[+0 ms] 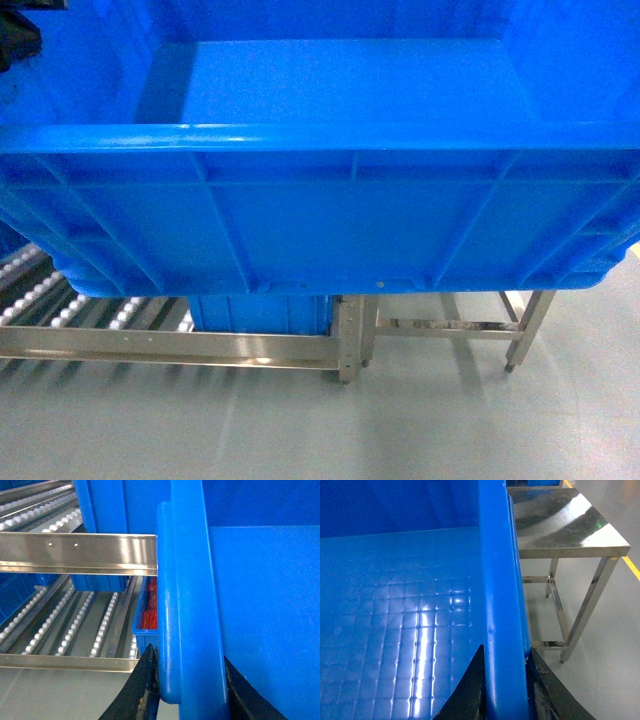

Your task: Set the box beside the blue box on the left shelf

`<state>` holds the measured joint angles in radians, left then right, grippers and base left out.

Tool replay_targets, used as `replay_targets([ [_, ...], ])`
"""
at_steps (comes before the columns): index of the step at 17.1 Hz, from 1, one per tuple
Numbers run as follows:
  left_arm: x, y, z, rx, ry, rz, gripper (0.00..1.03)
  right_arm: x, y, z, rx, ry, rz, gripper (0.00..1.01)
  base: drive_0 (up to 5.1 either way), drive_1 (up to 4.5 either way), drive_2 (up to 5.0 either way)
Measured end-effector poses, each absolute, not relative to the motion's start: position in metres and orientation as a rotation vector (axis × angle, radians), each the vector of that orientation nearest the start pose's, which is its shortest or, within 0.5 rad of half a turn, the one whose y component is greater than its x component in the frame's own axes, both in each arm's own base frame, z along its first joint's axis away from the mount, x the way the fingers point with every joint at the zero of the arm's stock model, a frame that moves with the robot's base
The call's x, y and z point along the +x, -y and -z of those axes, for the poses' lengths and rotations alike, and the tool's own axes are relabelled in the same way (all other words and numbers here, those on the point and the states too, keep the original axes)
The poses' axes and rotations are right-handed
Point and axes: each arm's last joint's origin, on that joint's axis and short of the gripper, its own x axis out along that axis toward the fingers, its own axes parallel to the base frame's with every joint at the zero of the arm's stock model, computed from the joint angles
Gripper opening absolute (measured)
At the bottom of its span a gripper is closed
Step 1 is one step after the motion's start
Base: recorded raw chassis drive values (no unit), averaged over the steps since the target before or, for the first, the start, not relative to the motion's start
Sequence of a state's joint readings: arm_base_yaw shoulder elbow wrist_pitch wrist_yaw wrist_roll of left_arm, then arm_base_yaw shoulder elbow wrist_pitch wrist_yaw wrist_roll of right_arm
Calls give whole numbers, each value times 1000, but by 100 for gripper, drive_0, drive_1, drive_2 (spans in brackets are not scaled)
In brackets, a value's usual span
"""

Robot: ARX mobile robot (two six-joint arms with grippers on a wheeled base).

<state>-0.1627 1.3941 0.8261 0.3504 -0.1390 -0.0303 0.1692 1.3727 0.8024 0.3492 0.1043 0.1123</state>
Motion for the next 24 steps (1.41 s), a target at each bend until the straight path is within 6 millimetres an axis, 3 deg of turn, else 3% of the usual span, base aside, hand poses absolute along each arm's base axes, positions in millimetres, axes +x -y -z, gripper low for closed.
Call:
replay_targets([
  [24, 303, 46, -261, 3, -217, 21, 22, 297, -48, -260, 82, -220, -53, 14, -503, 242, 242],
])
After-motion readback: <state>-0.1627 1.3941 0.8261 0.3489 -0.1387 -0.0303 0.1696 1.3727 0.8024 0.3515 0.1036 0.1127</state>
